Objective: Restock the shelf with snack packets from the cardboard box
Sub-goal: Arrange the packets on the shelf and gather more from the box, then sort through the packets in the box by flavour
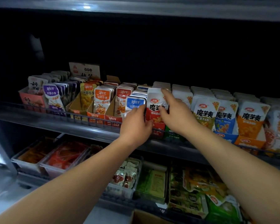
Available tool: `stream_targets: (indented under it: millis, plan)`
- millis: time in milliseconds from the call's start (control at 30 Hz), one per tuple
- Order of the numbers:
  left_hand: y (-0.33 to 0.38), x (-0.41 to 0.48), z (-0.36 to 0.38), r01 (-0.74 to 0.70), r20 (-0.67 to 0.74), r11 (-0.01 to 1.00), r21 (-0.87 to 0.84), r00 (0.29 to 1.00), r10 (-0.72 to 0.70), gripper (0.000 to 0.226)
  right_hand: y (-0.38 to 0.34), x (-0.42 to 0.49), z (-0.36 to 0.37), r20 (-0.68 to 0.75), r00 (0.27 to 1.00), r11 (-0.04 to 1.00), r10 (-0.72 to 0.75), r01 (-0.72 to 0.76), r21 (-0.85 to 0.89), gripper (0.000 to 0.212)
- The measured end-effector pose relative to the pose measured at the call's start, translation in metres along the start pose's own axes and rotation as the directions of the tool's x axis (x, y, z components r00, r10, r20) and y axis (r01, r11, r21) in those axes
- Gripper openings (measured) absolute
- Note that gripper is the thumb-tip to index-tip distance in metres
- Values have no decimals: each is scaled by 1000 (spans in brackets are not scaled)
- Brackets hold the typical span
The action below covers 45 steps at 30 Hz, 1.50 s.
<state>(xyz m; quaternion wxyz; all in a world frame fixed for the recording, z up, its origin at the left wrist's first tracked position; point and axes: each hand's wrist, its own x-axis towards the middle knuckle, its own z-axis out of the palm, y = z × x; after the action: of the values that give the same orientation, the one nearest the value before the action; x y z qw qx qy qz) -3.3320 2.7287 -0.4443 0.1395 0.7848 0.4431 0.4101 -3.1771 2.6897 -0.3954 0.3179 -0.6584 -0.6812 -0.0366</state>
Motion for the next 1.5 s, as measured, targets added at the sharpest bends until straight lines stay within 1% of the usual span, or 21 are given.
stream_targets:
  millis: [133, 267, 433, 533, 667, 733, 833, 933, 1067, 1167, 1200, 1267, 1333, 1433, 1500]
  plan:
    - [2, -1, 1, 8, -10, 1000, 5, 1000, -8, 40, 4, -8, -1, 16, 1000, 999, 5, -4, -32, 75]
    - [2, -2, 0, 9, -4, 1000, -1, 1000, -9, 38, 1, -10, -4, 29, 1000, 1000, -1, 1, -8, 68]
    - [5, -3, -3, 21, 6, 1000, -14, 1000, -21, 37, 8, -17, -4, -77, 997, 999, -24, 22, -24, 68]
    - [6, -6, -4, 32, 10, 999, -29, 999, -32, 39, 13, -29, -4, -125, 992, 1000, -12, 9, -27, 68]
    - [9, -12, -8, 78, -27, 994, -71, 996, -80, 51, 19, -55, -9, -173, 985, 998, -8, -2, -60, 60]
    - [9, -17, -11, 83, -43, 992, -93, 995, -88, 51, 20, -71, -11, -172, 985, 998, -22, 11, -62, 53]
    - [8, -32, -14, 74, -59, 991, -108, 995, -81, 35, 21, -101, -9, -111, 993, 999, -50, 49, -16, 41]
    - [-1, -61, -10, 105, -17, 987, -125, 994, -108, 18, 29, -139, 2, -44, 998, 999, -39, 40, 25, 35]
    - [-27, -117, 11, 199, 137, 976, -92, 973, -186, 18, 49, -201, 35, 66, 996, 998, 56, -58, 26, 33]
    - [-55, -168, 37, 278, 230, 957, -84, 940, -253, 14, 73, -258, 72, 199, 973, 993, 115, -116, -10, 34]
    - [-63, -187, 45, 305, 277, 949, -73, 921, -275, 14, 83, -278, 85, 260, 953, 988, 156, -153, -32, 35]
    - [-82, -223, 62, 351, 362, 934, -59, 880, -308, 19, 103, -316, 110, 394, 887, 970, 241, -226, -86, 35]
    - [-100, -254, 77, 383, 411, 923, -18, 845, -343, 21, 121, -352, 131, 499, 818, 958, 285, -249, -140, 35]
    - [-123, -292, 97, 434, 451, 897, 85, 786, -423, 21, 147, -400, 157, 587, 736, 941, 336, -296, -167, 33]
    - [-133, -308, 109, 489, 461, 863, 130, 740, -489, 22, 162, -425, 172, 630, 673, 915, 389, -361, -180, 33]
